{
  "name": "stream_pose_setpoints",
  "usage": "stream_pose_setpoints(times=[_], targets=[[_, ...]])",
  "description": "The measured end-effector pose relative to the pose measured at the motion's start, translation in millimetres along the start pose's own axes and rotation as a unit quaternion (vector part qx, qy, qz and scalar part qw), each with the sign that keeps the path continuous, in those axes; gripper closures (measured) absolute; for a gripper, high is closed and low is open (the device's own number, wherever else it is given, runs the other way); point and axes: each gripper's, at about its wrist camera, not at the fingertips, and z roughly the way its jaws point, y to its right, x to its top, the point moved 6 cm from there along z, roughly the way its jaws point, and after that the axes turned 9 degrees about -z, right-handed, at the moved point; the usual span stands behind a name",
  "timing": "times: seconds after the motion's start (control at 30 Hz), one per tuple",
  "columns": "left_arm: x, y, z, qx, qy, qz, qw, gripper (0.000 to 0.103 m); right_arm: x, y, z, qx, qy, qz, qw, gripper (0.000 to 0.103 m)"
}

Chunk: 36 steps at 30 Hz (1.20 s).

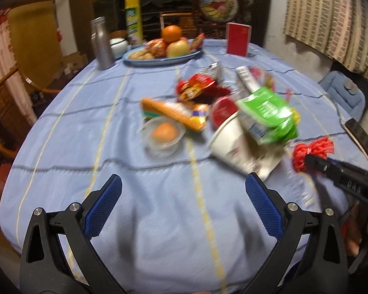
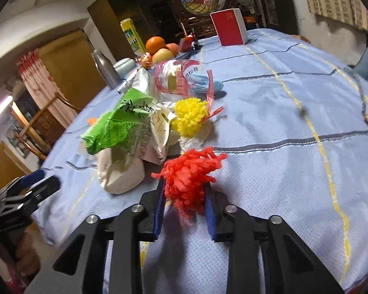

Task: Collect trash
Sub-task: 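Grasp the red yarn tassel with the right tool while the left tool grasps the green snack bag, then carry both items to the red wastebasket and open both tools to drop them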

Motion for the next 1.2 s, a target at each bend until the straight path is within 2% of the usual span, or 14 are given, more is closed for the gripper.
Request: stream_pose_setpoints(times=[0.13,0.23,0.37,0.63,0.7,0.83,0.93,1.2], targets=[[13.7,37.5,11.1,-0.045,-0.013,0.022,0.9987,0.007,-3.3,8.1,-24.8,-0.012,0.023,-0.005,1.000,0.075],[24.7,63.7,21.6,-0.061,-0.016,0.037,0.9973,0.007,-8.2,15.3,-36.6,-0.028,0.030,-0.010,0.999,0.075],[36.3,86.9,41.0,-0.053,-0.020,0.053,0.9970,0.007,-14.2,27.4,-47.7,-0.032,0.037,-0.002,0.999,0.074],[48.1,90.8,80.6,-0.045,-0.053,0.020,0.9973,0.007,-20.2,33.4,-49.7,-0.019,0.040,0.003,0.999,0.074],[47.9,89.8,77.6,-0.053,-0.044,0.018,0.9975,0.013,-22.9,35.0,-49.1,-0.016,0.039,0.006,0.999,0.074],[49.3,89.6,61.5,-0.080,-0.024,0.018,0.9963,0.033,-26.3,36.7,-51.7,-0.013,0.041,0.012,0.999,0.074],[48.7,89.9,48.6,-0.104,-0.020,0.015,0.9942,0.034,-26.8,35.6,-55.9,-0.013,0.046,0.014,0.999,0.074],[43.8,90.0,5.0,-0.128,0.016,0.017,0.9914,0.034,-28.4,35.1,-79.3,-0.016,0.068,0.017,0.997,0.075]])
